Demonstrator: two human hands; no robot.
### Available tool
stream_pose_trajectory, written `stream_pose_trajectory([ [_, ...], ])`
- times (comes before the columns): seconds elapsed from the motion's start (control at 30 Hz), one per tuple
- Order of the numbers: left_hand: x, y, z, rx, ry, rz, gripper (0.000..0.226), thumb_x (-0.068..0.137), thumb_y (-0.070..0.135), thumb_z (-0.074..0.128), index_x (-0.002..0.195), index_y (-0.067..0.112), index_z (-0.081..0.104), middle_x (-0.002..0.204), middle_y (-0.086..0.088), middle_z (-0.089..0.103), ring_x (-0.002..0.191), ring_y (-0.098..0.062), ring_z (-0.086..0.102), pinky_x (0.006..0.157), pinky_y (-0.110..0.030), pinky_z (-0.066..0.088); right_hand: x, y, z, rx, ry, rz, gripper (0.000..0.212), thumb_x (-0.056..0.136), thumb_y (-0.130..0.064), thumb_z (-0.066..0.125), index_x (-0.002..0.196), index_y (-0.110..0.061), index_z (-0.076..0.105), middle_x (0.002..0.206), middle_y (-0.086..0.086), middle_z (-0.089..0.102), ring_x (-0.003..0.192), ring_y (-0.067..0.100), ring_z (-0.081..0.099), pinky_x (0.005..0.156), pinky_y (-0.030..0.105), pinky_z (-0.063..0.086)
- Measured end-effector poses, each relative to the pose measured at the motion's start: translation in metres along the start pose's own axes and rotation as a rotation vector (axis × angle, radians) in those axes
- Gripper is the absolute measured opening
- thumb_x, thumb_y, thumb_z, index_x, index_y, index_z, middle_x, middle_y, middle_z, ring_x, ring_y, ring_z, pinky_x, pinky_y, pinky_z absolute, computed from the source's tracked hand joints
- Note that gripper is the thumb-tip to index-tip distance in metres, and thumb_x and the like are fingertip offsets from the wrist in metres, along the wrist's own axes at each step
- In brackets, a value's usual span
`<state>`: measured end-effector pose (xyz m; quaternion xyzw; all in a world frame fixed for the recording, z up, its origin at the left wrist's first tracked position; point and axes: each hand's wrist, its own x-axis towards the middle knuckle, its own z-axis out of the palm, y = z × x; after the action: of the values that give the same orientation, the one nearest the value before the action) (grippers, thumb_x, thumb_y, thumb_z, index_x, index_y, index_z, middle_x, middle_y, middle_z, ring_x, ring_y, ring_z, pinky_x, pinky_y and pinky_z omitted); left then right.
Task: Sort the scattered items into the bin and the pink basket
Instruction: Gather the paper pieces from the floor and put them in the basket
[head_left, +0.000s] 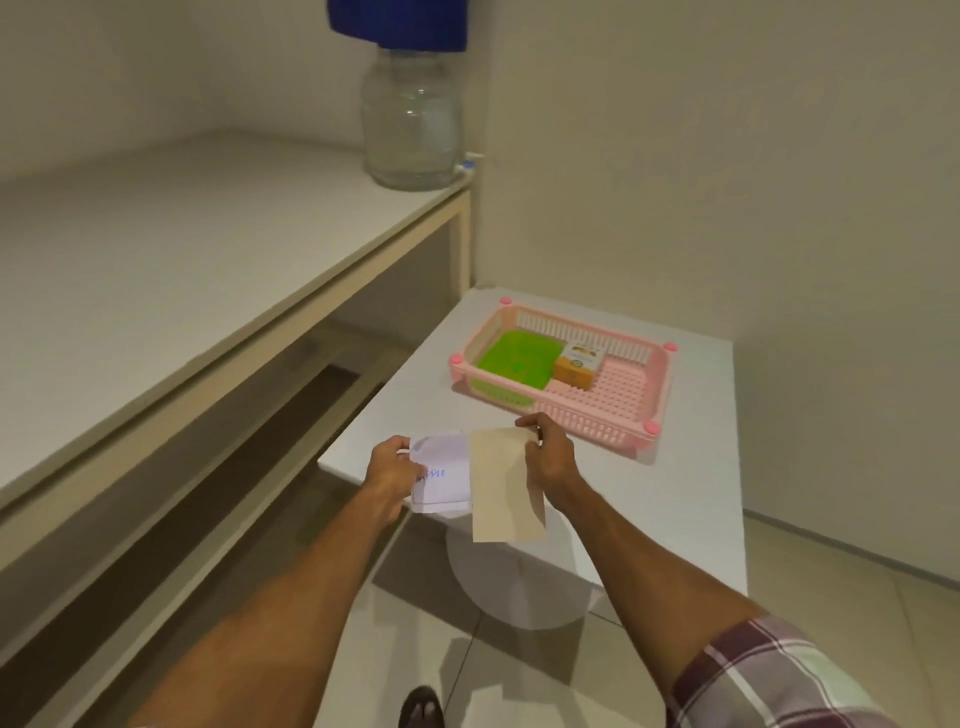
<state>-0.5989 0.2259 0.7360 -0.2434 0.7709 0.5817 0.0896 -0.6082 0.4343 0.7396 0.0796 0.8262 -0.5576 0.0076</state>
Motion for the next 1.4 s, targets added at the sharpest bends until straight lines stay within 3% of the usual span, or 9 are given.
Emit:
stream_pose_trajectory([
  [0.1, 0.038, 0.025, 0.015, 0.015, -0.076, 0.025, 0.041, 0.087, -0.008, 0.06, 0.123, 0.007, 0.05, 0.115, -0.013, 0.058, 0.094, -0.028, 0.061, 0.074, -0.034, 0.055, 0.026, 0.003, -0.006, 0.033, 0.078, 0.024, 0.037, 0.084, 0.012, 0.036, 0.109, -0.008, 0.056, 0.11, 0.013, 0.059, 0.092, 0.026, 0.058, 0.07, 0.028, 0.048],
  [0.23, 0.085, 0.059, 0.035, 0.018, -0.189, 0.062, 0.031, 0.087, -0.012, 0.056, 0.111, 0.008, 0.052, 0.112, -0.016, 0.058, 0.096, -0.032, 0.06, 0.079, -0.039, 0.052, 0.058, 0.003, -0.014, 0.03, 0.191, 0.049, 0.046, 0.081, 0.018, 0.033, 0.113, -0.004, 0.056, 0.113, 0.012, 0.058, 0.089, 0.024, 0.056, 0.06, 0.023, 0.044],
  [0.3, 0.106, 0.077, 0.045, 0.033, -0.243, 0.085, 0.035, 0.087, -0.014, 0.054, 0.115, 0.006, 0.054, 0.11, -0.014, 0.058, 0.097, -0.033, 0.058, 0.08, -0.039, 0.052, 0.074, 0.001, -0.018, 0.032, 0.25, 0.069, 0.045, 0.082, 0.018, 0.033, 0.114, -0.004, 0.055, 0.111, 0.013, 0.058, 0.086, 0.022, 0.055, 0.056, 0.017, 0.043],
  [0.47, 0.149, 0.111, 0.076, 0.092, -0.348, 0.138, 0.035, 0.086, -0.016, 0.053, 0.118, -0.002, 0.052, 0.107, -0.014, 0.056, 0.099, -0.034, 0.057, 0.084, -0.041, 0.051, 0.109, 0.004, -0.033, 0.062, 0.365, 0.155, 0.042, 0.085, 0.017, 0.032, 0.115, -0.004, 0.053, 0.117, 0.014, 0.055, 0.098, 0.025, 0.053, 0.061, 0.014, 0.041],
  [0.6, 0.177, 0.13, 0.104, 0.11, -0.413, 0.136, 0.036, 0.084, -0.017, 0.053, 0.115, 0.001, 0.054, 0.105, -0.014, 0.058, 0.094, -0.031, 0.057, 0.077, -0.039, 0.051, 0.133, 0.013, -0.048, 0.132, 0.437, 0.244, 0.032, 0.093, 0.009, 0.037, 0.114, -0.013, 0.046, 0.114, 0.007, 0.054, 0.089, 0.016, 0.056, 0.06, 0.013, 0.045],
  [0.73, 0.204, 0.146, 0.134, 0.114, -0.457, 0.159, 0.032, 0.083, -0.018, 0.053, 0.101, 0.008, 0.052, 0.102, -0.013, 0.058, 0.089, -0.029, 0.057, 0.062, -0.028, 0.046, 0.165, 0.028, -0.068, 0.275, 0.513, 0.305, 0.016, 0.099, -0.005, 0.04, 0.105, -0.019, 0.042, 0.111, 0.009, 0.057, 0.097, 0.025, 0.061, 0.073, 0.029, 0.058],
  [0.93, 0.243, 0.159, 0.18, 0.135, -0.487, 0.128, 0.036, 0.082, -0.02, 0.054, 0.11, 0.002, 0.055, 0.102, -0.015, 0.059, 0.092, -0.03, 0.058, 0.069, -0.034, 0.047, 0.221, 0.048, -0.108, 0.159, 0.581, 0.37, 0.016, 0.097, -0.004, 0.041, 0.103, -0.019, 0.043, 0.091, -0.004, 0.056, 0.074, 0.009, 0.057, 0.049, 0.013, 0.043],
  [1.17, 0.276, 0.163, 0.237, 0.122, -0.494, 0.061, 0.032, 0.082, -0.02, 0.054, 0.097, 0.008, 0.053, 0.096, -0.015, 0.059, 0.088, -0.029, 0.057, 0.062, -0.03, 0.046, 0.293, 0.088, -0.136, 0.142, 0.533, 0.467, 0.031, 0.094, 0.006, 0.033, 0.104, -0.022, 0.043, 0.087, 0.002, 0.058, 0.062, 0.014, 0.055, 0.037, 0.012, 0.04],
  [1.4, 0.306, 0.156, 0.273, 0.137, -0.488, 0.011, 0.03, 0.084, -0.02, 0.052, 0.099, 0.006, 0.052, 0.099, -0.015, 0.059, 0.09, -0.029, 0.057, 0.059, -0.028, 0.044, 0.354, 0.134, -0.138, 0.22, 0.536, 0.551, 0.02, 0.093, -0.002, 0.033, 0.096, -0.019, 0.043, 0.088, 0.003, 0.051, 0.075, 0.017, 0.052, 0.061, 0.027, 0.045],
])
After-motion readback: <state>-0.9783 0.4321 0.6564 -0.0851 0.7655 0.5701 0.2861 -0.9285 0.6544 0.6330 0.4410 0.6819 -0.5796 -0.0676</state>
